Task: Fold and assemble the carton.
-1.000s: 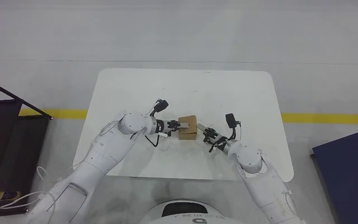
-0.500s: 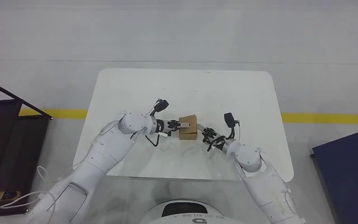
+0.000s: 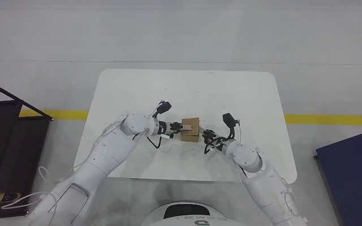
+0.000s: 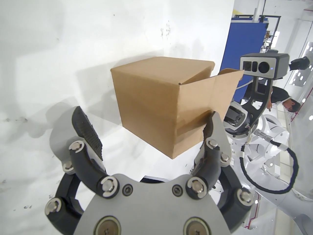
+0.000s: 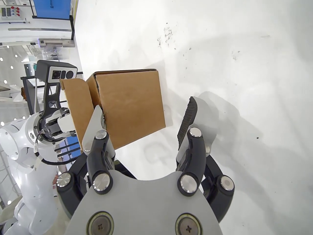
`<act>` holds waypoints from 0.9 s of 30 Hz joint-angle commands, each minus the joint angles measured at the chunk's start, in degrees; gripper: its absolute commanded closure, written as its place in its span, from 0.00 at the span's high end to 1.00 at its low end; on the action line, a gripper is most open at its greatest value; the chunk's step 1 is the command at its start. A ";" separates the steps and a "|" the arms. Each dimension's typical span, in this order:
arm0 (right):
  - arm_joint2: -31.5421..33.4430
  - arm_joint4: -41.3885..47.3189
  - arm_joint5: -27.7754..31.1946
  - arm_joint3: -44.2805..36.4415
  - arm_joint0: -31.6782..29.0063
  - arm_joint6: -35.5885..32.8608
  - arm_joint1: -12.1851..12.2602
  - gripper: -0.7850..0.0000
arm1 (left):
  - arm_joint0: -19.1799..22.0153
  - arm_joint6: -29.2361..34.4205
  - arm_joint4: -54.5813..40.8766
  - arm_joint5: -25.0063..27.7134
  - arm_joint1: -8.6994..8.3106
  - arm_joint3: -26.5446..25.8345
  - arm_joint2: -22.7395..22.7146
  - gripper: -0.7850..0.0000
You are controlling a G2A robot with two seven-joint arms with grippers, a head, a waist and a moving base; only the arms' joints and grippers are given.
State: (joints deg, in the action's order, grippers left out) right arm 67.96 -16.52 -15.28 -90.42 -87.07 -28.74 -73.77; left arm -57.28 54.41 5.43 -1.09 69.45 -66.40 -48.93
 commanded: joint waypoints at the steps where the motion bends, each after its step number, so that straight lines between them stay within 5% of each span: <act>1: -0.11 -0.31 -0.47 -0.15 -0.04 0.21 0.03 0.84 | 0.10 0.20 0.39 -0.13 0.04 0.03 0.25 1.00; 6: -0.58 -3.19 -2.04 -0.87 -0.40 1.27 0.22 0.89 | 0.26 0.41 1.45 -0.60 0.10 0.33 0.69 1.00; 9: -0.75 -5.24 -3.12 -1.98 -0.87 2.00 0.38 1.00 | 0.35 0.48 1.61 -0.65 0.14 0.50 0.76 1.00; 27: 0.67 -2.66 -1.83 -3.80 -1.98 1.67 0.78 0.97 | 0.73 0.59 1.34 -0.31 0.31 1.20 0.56 1.00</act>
State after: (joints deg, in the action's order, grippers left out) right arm 68.70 -19.26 -17.11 -94.35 -89.16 -27.12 -72.98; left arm -56.58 54.99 6.66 -1.40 69.75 -65.30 -48.40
